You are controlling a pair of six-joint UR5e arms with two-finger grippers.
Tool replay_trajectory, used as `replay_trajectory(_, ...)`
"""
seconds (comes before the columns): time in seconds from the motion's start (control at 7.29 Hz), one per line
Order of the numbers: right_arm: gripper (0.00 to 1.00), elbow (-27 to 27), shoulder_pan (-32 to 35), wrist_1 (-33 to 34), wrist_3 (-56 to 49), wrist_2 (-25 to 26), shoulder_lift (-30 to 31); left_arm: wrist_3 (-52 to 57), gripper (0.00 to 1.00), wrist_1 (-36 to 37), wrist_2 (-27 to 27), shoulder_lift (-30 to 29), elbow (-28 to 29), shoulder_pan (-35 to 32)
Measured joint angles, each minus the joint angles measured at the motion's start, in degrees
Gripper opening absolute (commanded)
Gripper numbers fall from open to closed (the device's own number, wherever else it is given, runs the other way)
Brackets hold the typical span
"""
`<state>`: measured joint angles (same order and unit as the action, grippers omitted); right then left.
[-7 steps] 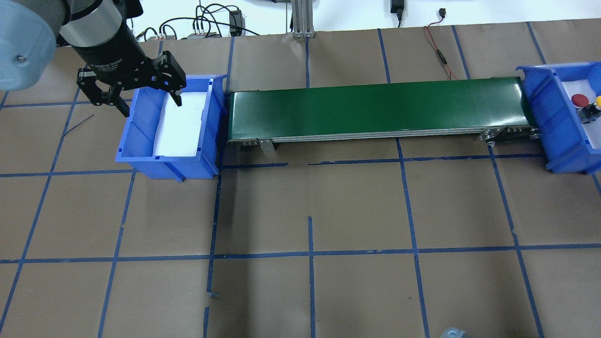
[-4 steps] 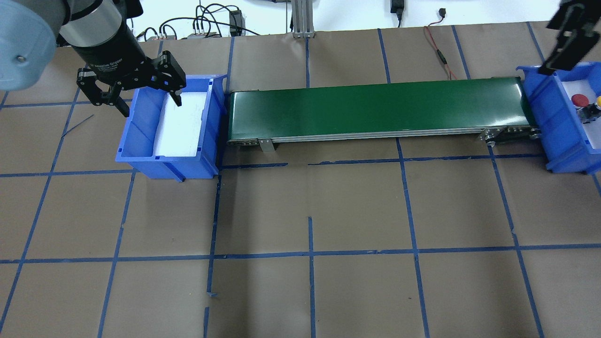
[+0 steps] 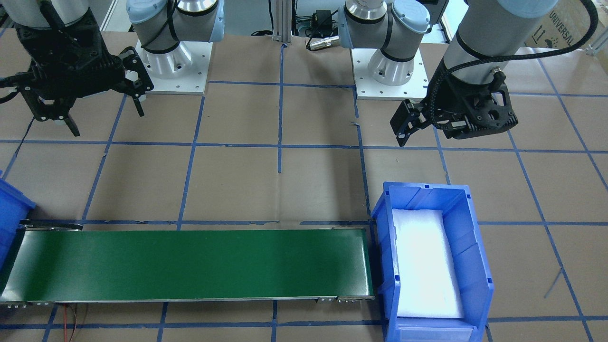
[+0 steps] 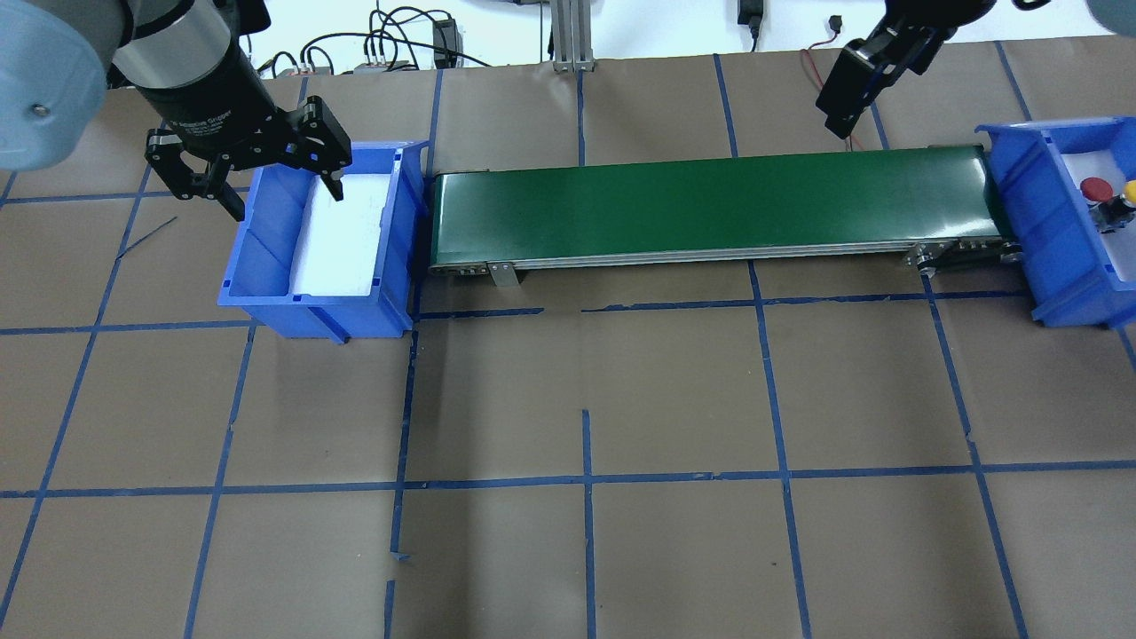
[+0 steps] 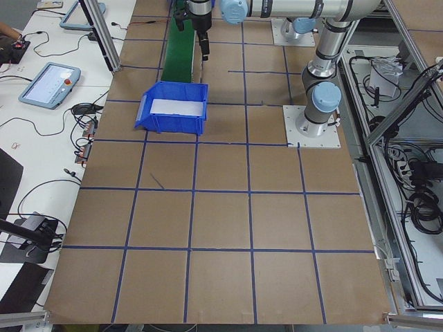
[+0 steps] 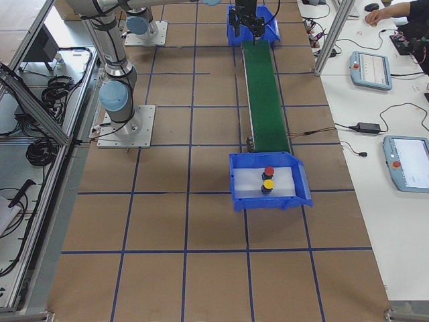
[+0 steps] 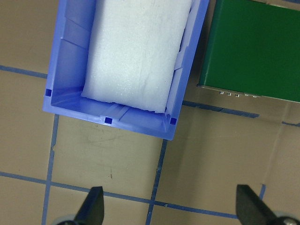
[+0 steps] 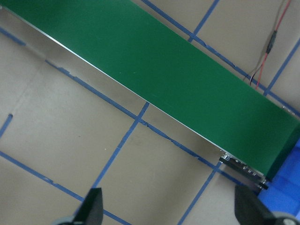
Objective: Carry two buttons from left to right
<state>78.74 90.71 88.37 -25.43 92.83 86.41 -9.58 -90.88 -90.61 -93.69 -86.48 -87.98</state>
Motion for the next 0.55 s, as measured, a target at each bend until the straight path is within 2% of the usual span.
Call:
replay_trajectory(0.27,1.0,0.62,1.43,-0.79,13.07,-2.22,0.34,0.0,1.0,0.0,0.0,-0.03,0.0,0.0)
replay_trajectory(0.55,1.0,1.48,1.2,-0.74,17.4,-5.46,0.41,-0.02,1.0,0.0,0.0,-0.01,0.0,0.0)
